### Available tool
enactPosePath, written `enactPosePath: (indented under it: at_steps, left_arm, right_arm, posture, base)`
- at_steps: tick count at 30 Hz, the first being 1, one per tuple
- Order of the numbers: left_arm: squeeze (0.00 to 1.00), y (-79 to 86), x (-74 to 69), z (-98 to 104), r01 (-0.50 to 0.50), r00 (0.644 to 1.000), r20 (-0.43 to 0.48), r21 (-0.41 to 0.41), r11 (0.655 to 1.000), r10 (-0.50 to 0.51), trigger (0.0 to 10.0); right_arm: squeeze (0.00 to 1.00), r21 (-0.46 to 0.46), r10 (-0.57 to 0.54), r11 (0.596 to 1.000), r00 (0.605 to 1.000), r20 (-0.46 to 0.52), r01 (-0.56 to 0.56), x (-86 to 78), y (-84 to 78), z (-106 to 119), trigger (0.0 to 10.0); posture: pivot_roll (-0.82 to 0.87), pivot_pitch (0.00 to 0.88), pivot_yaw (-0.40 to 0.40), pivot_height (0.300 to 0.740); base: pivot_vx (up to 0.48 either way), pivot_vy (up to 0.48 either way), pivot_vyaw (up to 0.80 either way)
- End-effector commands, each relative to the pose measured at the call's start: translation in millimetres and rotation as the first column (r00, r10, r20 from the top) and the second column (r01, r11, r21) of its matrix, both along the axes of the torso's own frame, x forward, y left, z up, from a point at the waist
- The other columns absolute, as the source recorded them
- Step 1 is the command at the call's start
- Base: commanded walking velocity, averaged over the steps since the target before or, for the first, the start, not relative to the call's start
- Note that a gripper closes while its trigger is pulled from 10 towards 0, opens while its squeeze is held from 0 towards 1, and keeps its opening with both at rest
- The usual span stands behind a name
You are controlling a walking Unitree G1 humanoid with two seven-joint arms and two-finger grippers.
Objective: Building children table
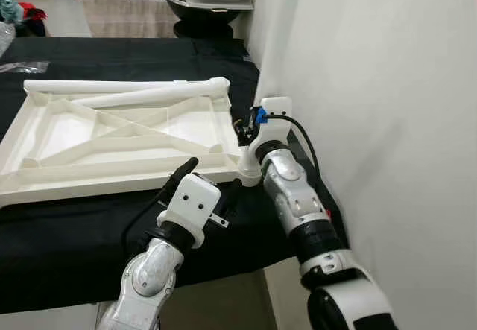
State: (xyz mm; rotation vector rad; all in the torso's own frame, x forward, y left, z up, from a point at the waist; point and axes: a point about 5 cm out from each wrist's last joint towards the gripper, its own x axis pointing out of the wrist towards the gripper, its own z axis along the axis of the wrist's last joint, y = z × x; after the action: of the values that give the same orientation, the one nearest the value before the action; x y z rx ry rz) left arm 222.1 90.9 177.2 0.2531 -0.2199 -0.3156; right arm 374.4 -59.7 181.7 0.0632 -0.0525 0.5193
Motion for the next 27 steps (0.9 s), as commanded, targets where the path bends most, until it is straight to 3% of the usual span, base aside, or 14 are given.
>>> enactPosePath:
  at_steps: [1,3,4,5,8,13,14,21,22,23,24,25,26,27]
  left_arm:
    - [0.0,-1.4,-1.0,-1.7,0.011,1.0,-0.003,0.002,1.0,-0.011,10.0]
    - [0.0,-1.6,-1.2,-1.8,0.014,1.0,-0.005,0.001,1.0,-0.014,10.0]
    - [0.0,-1.7,-1.6,-1.9,0.017,1.0,-0.006,0.001,1.0,-0.017,10.0]
    - [0.0,-1.7,-1.6,-1.9,0.017,1.0,-0.006,0.001,1.0,-0.017,10.0]
    - [0.0,-1.8,-1.6,-1.9,0.018,1.0,-0.005,0.001,1.0,-0.018,10.0]
    - [0.0,-1.9,-1.7,-1.9,0.019,1.0,-0.004,0.002,1.0,-0.019,10.0]
    - [0.0,-1.9,-1.7,-1.8,0.019,1.0,-0.003,0.002,1.0,-0.019,10.0]
    - [0.0,-1.7,-1.1,-1.7,0.017,1.0,-0.001,0.004,1.0,-0.017,10.0]
    - [0.0,-1.7,-1.0,-1.6,0.017,1.0,0.0,0.005,1.0,-0.017,10.0]
    - [0.0,-1.7,-1.0,-1.6,0.017,1.0,0.0,0.005,1.0,-0.017,10.0]
    - [0.0,-1.4,-0.6,-1.3,0.015,1.0,0.001,0.003,1.0,-0.015,10.0]
    - [0.0,-1.2,-0.4,-1.1,0.013,1.0,0.002,0.003,1.0,-0.013,10.0]
    - [0.0,-1.2,-0.2,-1.2,0.012,1.0,0.004,0.006,1.0,-0.012,10.0]
    - [0.0,-1.2,-0.2,-1.2,0.012,1.0,0.004,0.006,1.0,-0.012,10.0]
  right_arm:
    - [0.0,-0.043,0.208,0.977,0.977,-0.048,-0.21,-5.9,8.3,-9.6,10.0]
    - [0.0,-0.062,0.277,0.958,0.959,-0.057,-0.28,-8.3,5.5,-12.0,10.0]
    - [0.0,-0.092,0.42,0.9,0.905,-0.07,-0.425,-16.4,-0.6,-17.3,10.0]
    - [0.0,-0.092,0.42,0.9,0.905,-0.07,-0.425,-16.4,-0.6,-17.3,10.0]
    - [0.0,-0.102,0.531,0.837,0.843,-0.081,-0.537,-23.9,-4.9,-21.0,10.0]
    - [0.0,-0.087,0.585,0.799,0.803,-0.11,-0.595,-26.1,-3.6,-24.0,10.0]
    - [0.0,-0.079,0.566,0.814,0.817,-0.114,-0.575,-23.7,-1.4,-24.9,0.0]
    - [0.0,-0.031,0.504,0.861,0.86,-0.081,-0.508,-18.3,3.2,-23.7,0.0]
    - [0.0,-0.045,0.401,0.913,0.912,-0.086,-0.405,-11.6,0.6,-24.5,0.0]
    - [0.0,-0.045,0.401,0.913,0.912,-0.086,-0.405,-11.6,0.6,-24.5,0.0]
    - [0.0,-0.05,0.228,0.971,0.967,-0.116,-0.235,-1.9,-6.7,-26.7,0.0]
    - [0.0,-0.057,0.101,0.992,0.985,-0.138,-0.11,4.0,-12.3,-28.5,0.0]
    - [0.0,-0.082,-0.24,0.97,0.953,-0.184,0.229,14.4,-35.3,-32.7,0.0]
    - [0.0,-0.082,-0.24,0.97,0.953,-0.184,0.229,14.4,-35.3,-32.7,0.0]
  posture:
    - [0.08,0.029,-0.115,0.74]
    - [0.08,0.028,-0.119,0.74]
    - [0.08,0.028,-0.115,0.74]
    - [0.08,0.028,-0.115,0.74]
    - [0.08,0.027,-0.115,0.74]
    - [0.08,0.025,-0.115,0.74]
    - [0.08,0.025,-0.115,0.74]
    - [0.09,0.024,-0.118,0.74]
    - [0.08,0.02,-0.117,0.74]
    - [0.08,0.02,-0.117,0.74]
    - [0.08,0.02,-0.115,0.74]
    - [0.08,0.021,-0.112,0.74]
    - [0.08,0.021,-0.112,0.74]
    - [0.08,0.021,-0.112,0.74]
  base:
    - [0.0,0.0,0.0]
    - [0.0,0.0,0.0]
    - [0.0,0.0,0.0]
    - [0.0,0.0,0.0]
    - [0.0,0.0,0.0]
    - [0.0,0.0,0.0]
    - [0.0,0.0,0.0]
    - [0.0,0.0,0.0]
    - [0.0,0.0,0.0]
    - [0.0,0.0,0.0]
    - [0.0,0.0,0.0]
    - [0.0,0.0,0.0]
    - [0.0,0.0,0.0]
    - [0.0,0.0,0.0]
